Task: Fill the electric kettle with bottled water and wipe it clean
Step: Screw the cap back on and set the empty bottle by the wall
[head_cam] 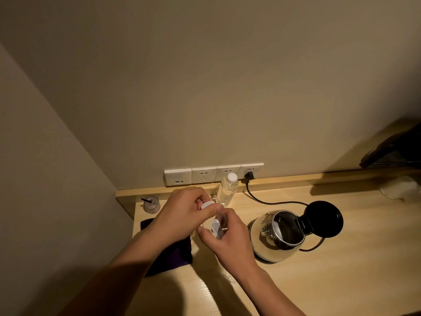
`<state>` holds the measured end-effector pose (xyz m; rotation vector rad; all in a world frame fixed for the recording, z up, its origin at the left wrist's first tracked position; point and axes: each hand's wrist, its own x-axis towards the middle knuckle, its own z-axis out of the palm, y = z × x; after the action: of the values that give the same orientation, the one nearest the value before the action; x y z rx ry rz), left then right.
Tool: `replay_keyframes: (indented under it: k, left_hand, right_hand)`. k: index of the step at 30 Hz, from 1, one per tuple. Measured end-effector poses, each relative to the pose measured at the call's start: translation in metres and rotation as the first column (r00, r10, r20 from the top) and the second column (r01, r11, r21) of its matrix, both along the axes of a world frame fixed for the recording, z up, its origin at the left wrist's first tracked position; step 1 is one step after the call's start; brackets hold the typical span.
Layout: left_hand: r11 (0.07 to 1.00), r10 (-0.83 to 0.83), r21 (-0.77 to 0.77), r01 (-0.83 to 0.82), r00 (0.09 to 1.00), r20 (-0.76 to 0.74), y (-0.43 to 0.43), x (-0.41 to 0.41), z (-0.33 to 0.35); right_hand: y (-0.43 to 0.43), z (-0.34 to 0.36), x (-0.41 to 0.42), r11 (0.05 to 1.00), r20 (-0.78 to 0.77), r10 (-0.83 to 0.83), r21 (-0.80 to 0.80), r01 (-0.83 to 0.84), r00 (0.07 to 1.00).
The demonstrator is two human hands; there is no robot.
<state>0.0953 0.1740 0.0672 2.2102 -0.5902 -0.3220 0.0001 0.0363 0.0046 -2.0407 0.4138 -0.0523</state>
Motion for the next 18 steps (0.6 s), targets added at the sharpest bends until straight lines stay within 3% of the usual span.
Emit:
replay_keyframes:
  k: [2,5,7,9,11,13,15,18]
  left_hand:
    - [0.998,-0.067,0.021,0.066,0.996,0.062,-0.002,0.001,0.002]
    - [0.964,-0.266,0.021,0.265,0.96,0.083,0.003,0.006,0.01]
    - [0.925,-0.379,0.014,0.379,0.921,0.09,0.008,0.011,0.019]
    - [0.904,-0.425,-0.004,0.428,0.899,0.103,0.009,0.017,0.026]
    - [0.921,-0.383,-0.033,0.388,0.918,0.107,0.006,0.022,0.031]
    - [0.958,-0.283,-0.002,0.285,0.953,0.103,0.0,0.025,0.034]
    - [0.976,-0.191,0.135,0.171,0.97,0.149,-0.008,0.026,0.034]
    - [0.96,-0.143,0.274,0.064,0.949,0.28,-0.015,0.028,0.03]
  right_hand:
    - [0.0,0.004,0.002,0.999,-0.003,-0.003,0.044,0.003,1.0]
    - [-0.009,0.012,0.005,0.949,0.027,0.109,0.294,-0.112,0.994]
    - [-0.016,0.022,0.007,0.818,0.095,0.232,0.519,-0.247,0.968]
    - [-0.018,0.03,0.009,0.697,0.162,0.281,0.644,-0.317,0.946]
    - [-0.015,0.034,0.012,0.715,0.182,0.232,0.634,-0.294,0.956]
    - [-0.01,0.035,0.017,0.839,0.162,0.129,0.508,-0.195,0.978]
    - [-0.005,0.035,0.021,0.918,0.142,0.034,0.387,-0.087,0.989]
    - [-0.004,0.035,0.024,0.947,0.138,-0.036,0.32,-0.01,0.99]
